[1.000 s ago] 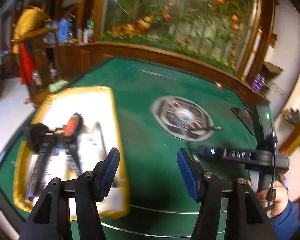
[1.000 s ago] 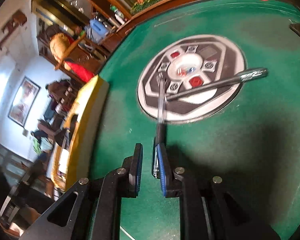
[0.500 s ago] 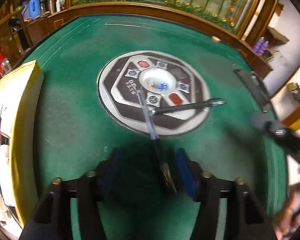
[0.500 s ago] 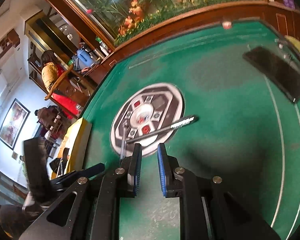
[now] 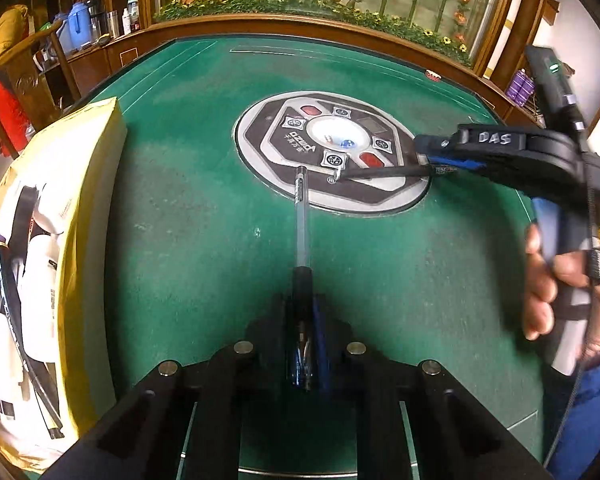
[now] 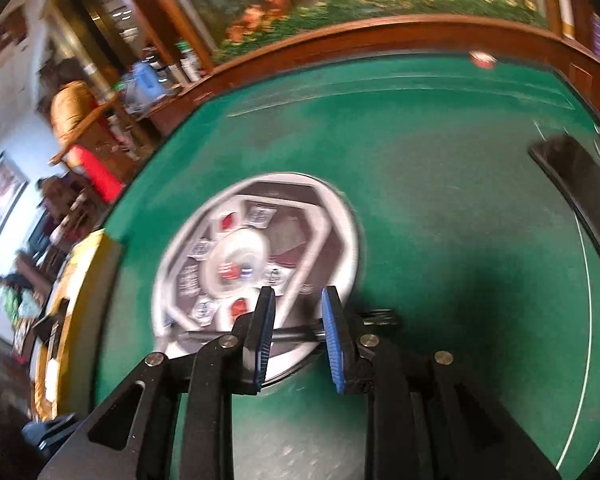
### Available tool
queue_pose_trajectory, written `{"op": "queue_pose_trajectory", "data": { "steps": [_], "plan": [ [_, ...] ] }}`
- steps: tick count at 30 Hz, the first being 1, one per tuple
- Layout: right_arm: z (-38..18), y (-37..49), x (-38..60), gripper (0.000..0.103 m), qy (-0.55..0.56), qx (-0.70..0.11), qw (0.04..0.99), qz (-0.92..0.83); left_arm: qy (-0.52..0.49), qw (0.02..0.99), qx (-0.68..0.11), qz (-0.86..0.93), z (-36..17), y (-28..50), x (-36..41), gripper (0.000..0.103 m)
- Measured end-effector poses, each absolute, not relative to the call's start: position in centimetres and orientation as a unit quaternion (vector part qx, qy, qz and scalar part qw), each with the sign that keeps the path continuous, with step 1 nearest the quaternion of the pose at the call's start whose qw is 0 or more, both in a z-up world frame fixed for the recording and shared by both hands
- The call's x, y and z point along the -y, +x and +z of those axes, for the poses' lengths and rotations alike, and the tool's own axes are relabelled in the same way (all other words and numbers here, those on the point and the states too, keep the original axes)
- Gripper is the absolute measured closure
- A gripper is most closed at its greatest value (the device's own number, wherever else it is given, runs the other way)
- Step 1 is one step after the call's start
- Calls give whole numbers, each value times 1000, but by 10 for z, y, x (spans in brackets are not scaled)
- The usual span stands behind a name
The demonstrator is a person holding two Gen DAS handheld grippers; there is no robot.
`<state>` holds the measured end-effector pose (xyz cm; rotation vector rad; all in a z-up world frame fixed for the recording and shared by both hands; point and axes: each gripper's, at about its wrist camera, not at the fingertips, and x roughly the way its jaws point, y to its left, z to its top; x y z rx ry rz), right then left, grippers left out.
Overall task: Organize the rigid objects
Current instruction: 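Grasp the silver pen with the right gripper while the left gripper grasps the clear pen, then carry the silver pen and clear pen over the tray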
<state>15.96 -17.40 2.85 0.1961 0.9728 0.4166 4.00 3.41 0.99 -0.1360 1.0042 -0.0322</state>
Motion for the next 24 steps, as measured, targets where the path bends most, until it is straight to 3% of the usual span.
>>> {"op": "queue_pose_trajectory", "data": {
  "steps": [6,13,14,15,18,24],
  "plan": [
    [23,142,174,72,72,-505,826,242,-79,877,-474,-21,9,39,-39,90],
    [26,104,147,72,-41,-499,827,257,-74,881,-466,-24,8,39,-38,90],
    [27,99,141,74,-67,-492,832,247,-74,882,-464,-25,8,38,-38,90],
    [28,95,136,85,-90,-488,835,237,-73,883,-463,-26,8,37,-38,90],
    [30,87,126,94,-110,-489,836,226,-82,885,-458,-30,8,35,-40,90],
    [39,75,125,94,-25,-482,839,249,-110,885,-451,-37,9,26,-50,90]
  ]
}}
